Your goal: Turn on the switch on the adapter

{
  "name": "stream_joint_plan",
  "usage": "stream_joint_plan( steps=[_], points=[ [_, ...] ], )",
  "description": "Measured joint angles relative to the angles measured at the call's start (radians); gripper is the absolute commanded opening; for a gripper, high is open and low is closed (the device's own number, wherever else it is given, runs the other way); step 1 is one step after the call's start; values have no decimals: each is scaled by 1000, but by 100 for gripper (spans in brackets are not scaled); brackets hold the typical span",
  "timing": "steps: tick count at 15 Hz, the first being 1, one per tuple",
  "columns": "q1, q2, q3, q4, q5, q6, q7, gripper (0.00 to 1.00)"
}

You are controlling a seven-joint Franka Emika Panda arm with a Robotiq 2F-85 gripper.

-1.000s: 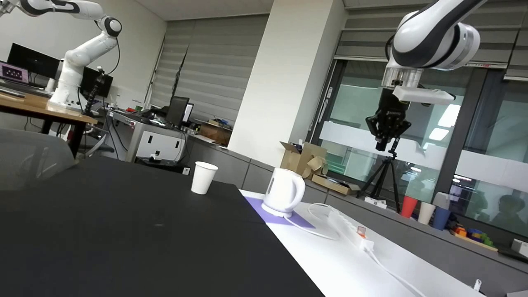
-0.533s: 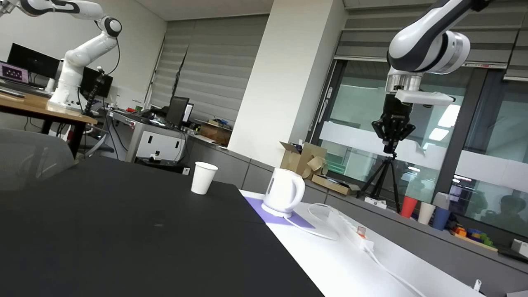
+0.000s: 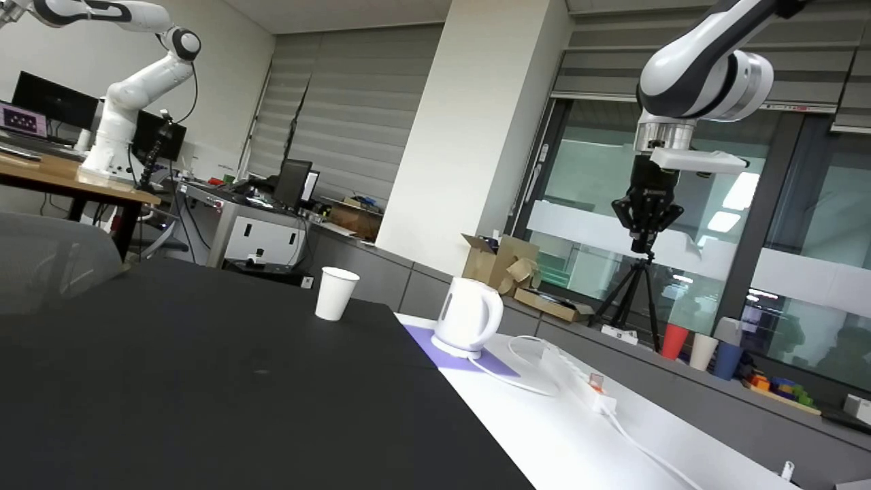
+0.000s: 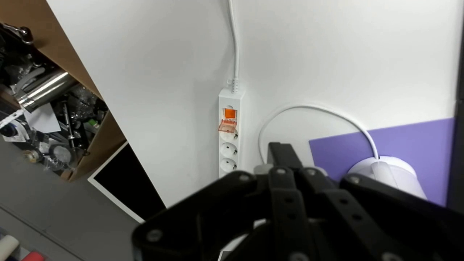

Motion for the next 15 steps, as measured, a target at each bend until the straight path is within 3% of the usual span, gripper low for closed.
stream_joint_plan(
  steps=[7, 15],
  points=[
    [9, 38, -20, -2, -6, 64, 1, 0],
    [20, 297, -77, 66, -13, 205, 26, 0]
  ],
)
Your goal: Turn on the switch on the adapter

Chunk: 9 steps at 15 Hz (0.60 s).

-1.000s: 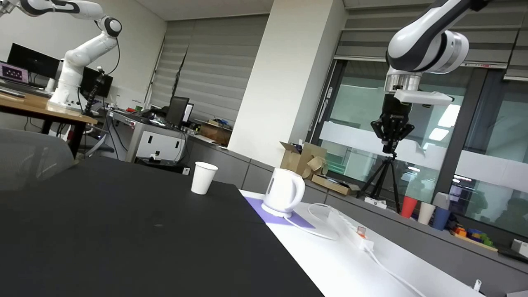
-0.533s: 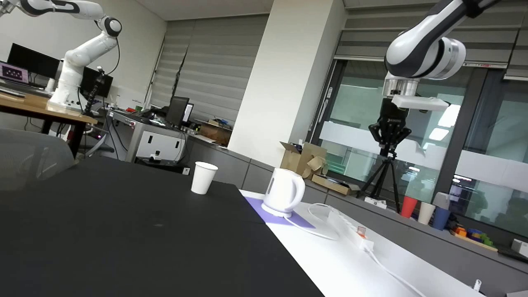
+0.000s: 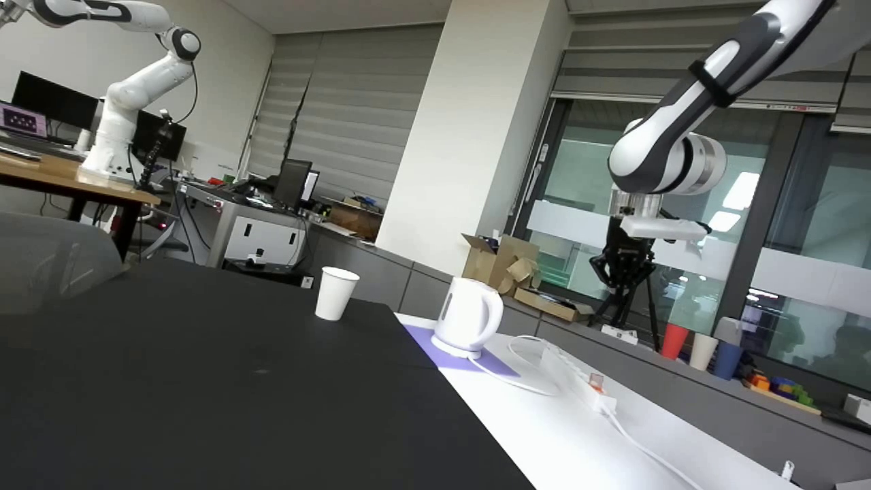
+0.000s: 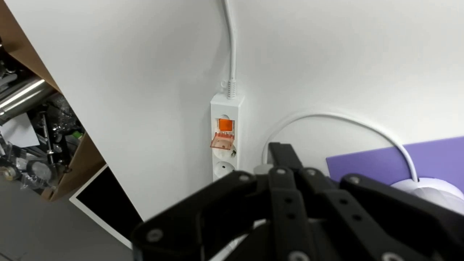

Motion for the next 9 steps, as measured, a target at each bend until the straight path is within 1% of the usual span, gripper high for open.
stream_joint_plan(
  steps=[5, 9],
  points=[
    [27, 154, -57, 86, 4, 67, 40, 0],
    [48, 262, -98, 159, 17, 84, 56, 0]
  ],
)
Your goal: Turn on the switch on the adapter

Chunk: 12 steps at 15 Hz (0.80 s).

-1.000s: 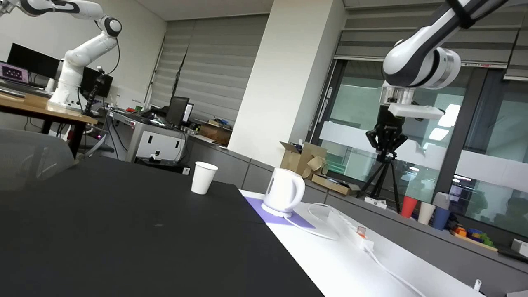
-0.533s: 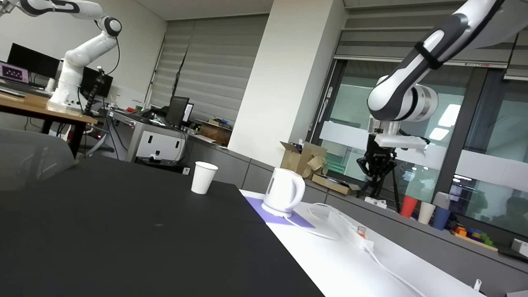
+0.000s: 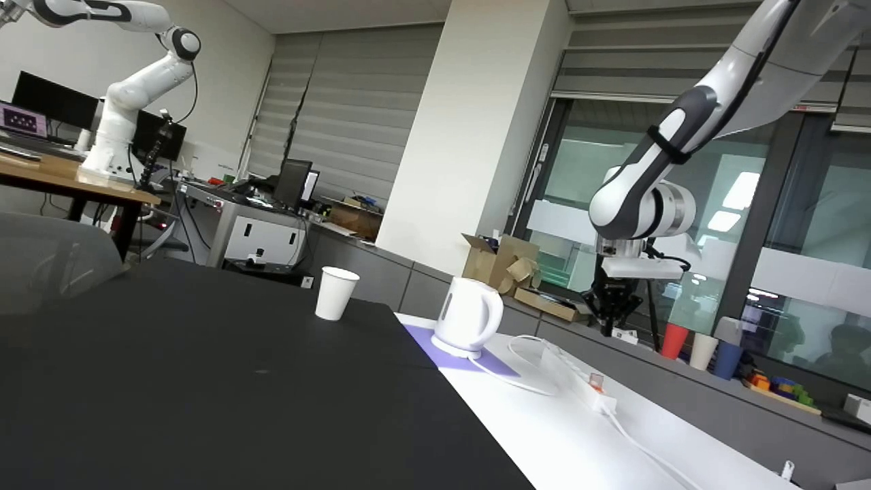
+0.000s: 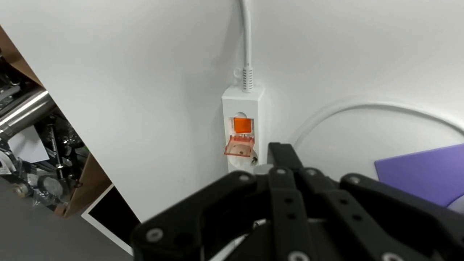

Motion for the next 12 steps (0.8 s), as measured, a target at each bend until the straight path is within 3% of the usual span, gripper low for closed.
stream_joint_plan(
  steps=[12],
  points=[
    [7, 221, -62, 173, 79, -10, 1, 1]
  ],
)
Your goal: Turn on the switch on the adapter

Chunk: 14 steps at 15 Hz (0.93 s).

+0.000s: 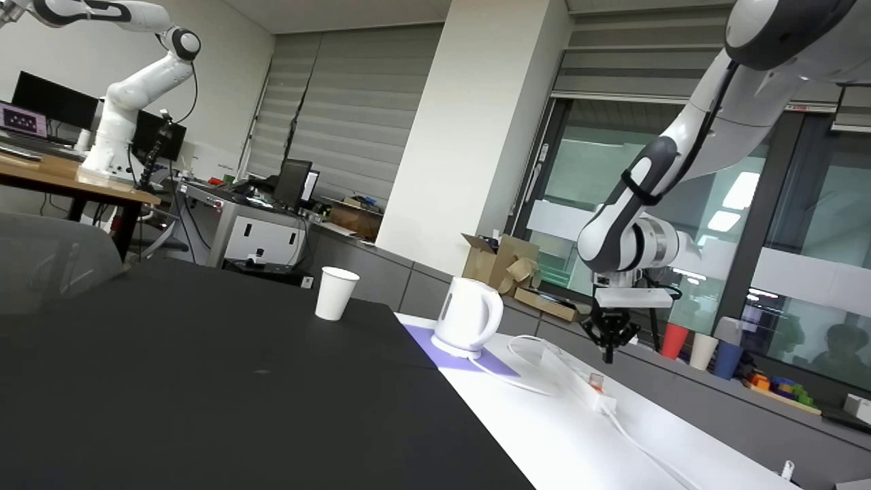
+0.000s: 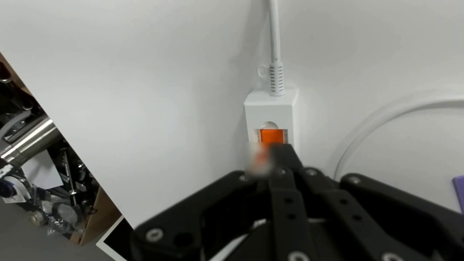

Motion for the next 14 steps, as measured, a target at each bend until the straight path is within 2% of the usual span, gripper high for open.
stream_joint_plan(
  steps=[10, 14],
  points=[
    [0, 3, -1, 9, 5, -10, -3, 0],
    [3, 31, -10, 10, 13, 20, 0, 0]
  ],
)
